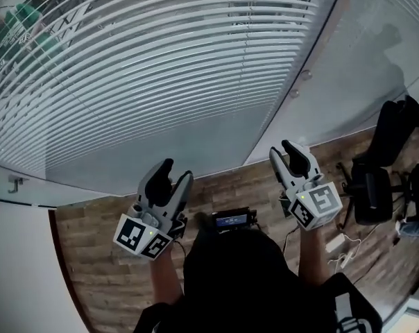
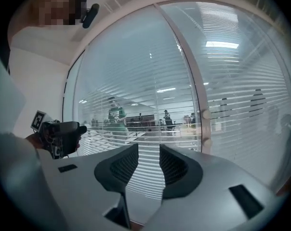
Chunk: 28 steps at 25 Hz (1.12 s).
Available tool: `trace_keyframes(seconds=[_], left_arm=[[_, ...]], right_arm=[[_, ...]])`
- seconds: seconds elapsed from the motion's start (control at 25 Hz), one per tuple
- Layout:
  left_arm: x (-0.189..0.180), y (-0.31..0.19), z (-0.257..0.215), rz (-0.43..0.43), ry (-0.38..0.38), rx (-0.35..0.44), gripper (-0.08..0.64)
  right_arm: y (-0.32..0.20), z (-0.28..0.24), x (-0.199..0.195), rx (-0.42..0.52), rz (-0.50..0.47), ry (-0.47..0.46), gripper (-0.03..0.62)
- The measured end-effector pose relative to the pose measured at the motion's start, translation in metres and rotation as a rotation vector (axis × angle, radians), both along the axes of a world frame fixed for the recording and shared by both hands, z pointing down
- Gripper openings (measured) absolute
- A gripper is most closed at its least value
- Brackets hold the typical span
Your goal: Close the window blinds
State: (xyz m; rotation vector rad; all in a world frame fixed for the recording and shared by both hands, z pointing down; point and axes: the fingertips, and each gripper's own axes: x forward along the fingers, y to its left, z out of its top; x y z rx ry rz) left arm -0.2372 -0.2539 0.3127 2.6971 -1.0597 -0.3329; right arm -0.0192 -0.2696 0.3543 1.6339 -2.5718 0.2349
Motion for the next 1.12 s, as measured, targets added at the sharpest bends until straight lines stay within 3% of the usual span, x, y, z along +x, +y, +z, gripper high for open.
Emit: trace_keyframes(seconds=[0.28, 0.52, 1.12], left_arm=[[-0.018, -0.022, 0.012, 0.065, 0.048, -0.022, 0.21], [-0.009, -0.038, 0.014, 0.091, 0.041, -0.045, 0.21], [0.034, -0.076, -0.003, -0.063, -0.087, -0.034, 0.21]], right_arm=[[-0.011, -0.006, -0.015, -0.005, 0.088, 0.064, 0.12], [-0.027, -0.006, -0.01, -0.024, 0.105, 0.05, 0.121], [-0.089, -0.002, 0.051, 0.029, 0.035, 0.012, 0.12]])
